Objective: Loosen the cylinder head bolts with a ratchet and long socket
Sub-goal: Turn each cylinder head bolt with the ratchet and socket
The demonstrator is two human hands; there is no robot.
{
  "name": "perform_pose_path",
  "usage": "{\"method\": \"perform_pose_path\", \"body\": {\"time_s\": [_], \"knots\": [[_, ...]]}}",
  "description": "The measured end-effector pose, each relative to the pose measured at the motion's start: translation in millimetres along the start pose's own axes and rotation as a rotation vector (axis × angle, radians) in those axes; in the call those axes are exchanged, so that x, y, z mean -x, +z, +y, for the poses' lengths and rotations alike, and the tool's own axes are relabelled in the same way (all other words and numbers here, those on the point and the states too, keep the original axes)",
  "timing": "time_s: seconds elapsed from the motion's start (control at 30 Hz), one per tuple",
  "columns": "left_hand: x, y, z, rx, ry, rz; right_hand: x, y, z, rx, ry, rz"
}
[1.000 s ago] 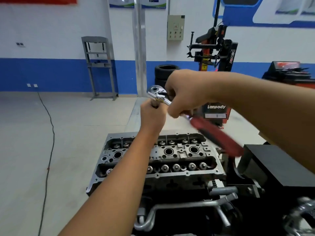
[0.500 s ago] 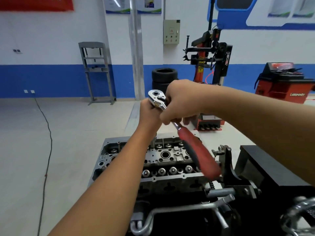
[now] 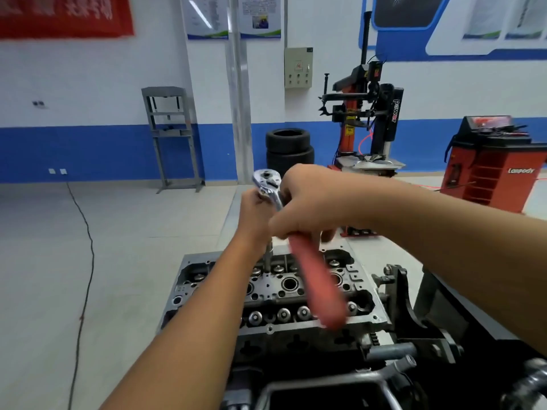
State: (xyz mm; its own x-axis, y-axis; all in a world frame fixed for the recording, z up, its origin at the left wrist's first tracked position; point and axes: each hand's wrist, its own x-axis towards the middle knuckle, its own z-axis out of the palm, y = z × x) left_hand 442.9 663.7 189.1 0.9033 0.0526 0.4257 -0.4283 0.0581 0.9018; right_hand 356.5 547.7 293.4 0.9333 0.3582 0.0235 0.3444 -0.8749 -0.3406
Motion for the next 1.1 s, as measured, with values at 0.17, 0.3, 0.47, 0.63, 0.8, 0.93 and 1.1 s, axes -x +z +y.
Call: {"method": "perform_pose_path", "body": {"time_s": [0.17,0.3,0.47,0.63,0.8,0.93,1.1], "knots": [[5.1,-9.7,-2.8,0.097,-0.056,-0.196,-23.0,-30.0,20.3,0.231,0.045,0.044],[4.9,-13.0,-4.8,0.176,-0.075,-0.205,-33.3,-29.9,35.1,0.678,0.061,0.360],[-3.3,-9.5,-6.4,0.143,-0.097,-0.038,-14.0,2.6,-1.3,0.241,-0.017,0.088],[3.8,-10.1,-11.7,0.177,-0.055,-0.114,-19.4,-25.7,6.0,0.063,0.077,-0.112],[8.3,-6.4,-14.6,0.145,-0.040,-0.097,-36.9,-18.4,26.2,0.689,0.037,0.290],[1.7,-10.3,-21.0,0.171,-0.016,0.044,-15.7,-2.0,1.5,0.460,-0.052,0.247],[8.1,-6.4,-20.6,0.158,0.022,0.056,-1.4,-13.2,-12.6,0.187,-0.036,-0.045]]}}
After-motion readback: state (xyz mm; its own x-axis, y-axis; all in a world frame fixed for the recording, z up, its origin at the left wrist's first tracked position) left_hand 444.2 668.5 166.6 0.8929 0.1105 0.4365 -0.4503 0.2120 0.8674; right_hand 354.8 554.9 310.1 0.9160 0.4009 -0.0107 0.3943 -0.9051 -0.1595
